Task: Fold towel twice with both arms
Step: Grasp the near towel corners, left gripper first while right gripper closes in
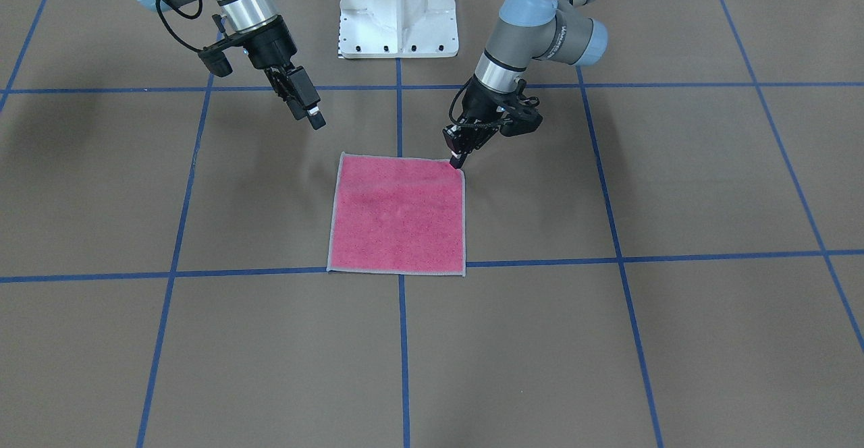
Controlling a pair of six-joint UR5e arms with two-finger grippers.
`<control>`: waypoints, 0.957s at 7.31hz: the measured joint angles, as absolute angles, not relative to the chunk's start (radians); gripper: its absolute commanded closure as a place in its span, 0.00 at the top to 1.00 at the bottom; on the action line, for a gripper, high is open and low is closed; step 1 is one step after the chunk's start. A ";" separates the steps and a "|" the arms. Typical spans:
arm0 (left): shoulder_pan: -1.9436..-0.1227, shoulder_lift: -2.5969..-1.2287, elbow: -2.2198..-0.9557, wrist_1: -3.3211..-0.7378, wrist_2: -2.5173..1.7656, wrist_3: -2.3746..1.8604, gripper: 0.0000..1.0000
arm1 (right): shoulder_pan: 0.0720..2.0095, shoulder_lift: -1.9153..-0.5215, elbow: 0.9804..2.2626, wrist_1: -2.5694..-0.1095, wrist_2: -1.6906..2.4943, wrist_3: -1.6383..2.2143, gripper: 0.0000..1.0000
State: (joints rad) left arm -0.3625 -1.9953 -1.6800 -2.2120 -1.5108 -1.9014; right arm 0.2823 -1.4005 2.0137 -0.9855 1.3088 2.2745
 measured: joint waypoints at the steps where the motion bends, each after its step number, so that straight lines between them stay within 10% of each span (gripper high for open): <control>1: -0.363 -1.993 -1.681 -2.212 -1.511 -1.898 0.00 | 0.282 -1.401 2.013 -0.986 1.309 2.274 0.96; 7: -0.378 -1.991 -1.690 -2.213 -1.520 -1.875 0.00 | 0.275 -1.326 1.898 -1.004 1.296 2.284 0.89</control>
